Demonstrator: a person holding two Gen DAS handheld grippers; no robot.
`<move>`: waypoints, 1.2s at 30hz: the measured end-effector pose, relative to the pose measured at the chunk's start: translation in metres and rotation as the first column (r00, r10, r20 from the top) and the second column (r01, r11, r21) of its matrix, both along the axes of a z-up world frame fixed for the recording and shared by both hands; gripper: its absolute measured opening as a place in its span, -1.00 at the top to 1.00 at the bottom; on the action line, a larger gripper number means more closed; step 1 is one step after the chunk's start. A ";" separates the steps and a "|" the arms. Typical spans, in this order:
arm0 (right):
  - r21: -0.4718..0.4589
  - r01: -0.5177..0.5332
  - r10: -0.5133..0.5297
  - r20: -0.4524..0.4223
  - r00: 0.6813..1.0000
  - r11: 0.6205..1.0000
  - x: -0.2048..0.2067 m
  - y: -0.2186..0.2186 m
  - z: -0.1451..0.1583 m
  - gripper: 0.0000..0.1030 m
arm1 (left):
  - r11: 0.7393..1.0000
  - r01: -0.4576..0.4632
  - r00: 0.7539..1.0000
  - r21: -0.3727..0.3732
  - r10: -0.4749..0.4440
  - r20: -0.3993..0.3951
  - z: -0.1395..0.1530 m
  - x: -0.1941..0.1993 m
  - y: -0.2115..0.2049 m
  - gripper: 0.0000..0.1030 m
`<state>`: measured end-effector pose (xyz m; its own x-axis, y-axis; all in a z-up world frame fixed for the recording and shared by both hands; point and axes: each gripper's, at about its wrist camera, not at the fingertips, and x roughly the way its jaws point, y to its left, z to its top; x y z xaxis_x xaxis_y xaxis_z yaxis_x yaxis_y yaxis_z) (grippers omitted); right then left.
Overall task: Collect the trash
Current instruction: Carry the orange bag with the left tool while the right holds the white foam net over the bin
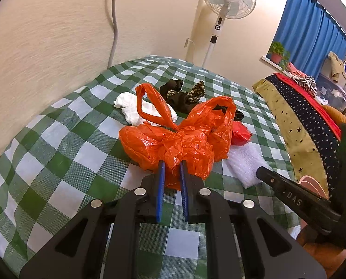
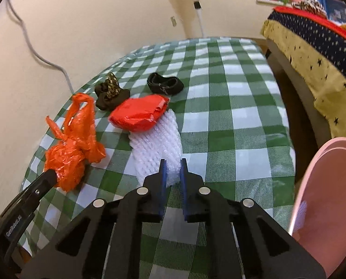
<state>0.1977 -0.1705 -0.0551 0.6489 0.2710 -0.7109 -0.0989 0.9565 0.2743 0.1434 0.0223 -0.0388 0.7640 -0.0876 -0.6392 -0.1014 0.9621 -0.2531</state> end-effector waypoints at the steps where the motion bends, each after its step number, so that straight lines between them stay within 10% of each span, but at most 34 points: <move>1: -0.006 -0.001 0.001 0.008 1.000 1.000 -0.003 0.000 0.002 0.80 | 1.000 0.000 1.000 0.000 0.000 0.003 0.001 0.000 0.000 0.76; 36: -0.100 0.146 -0.125 0.191 0.974 0.984 -0.140 -0.055 0.113 0.80 | 0.991 0.115 0.989 0.074 -0.121 0.090 0.048 -0.067 -0.022 0.76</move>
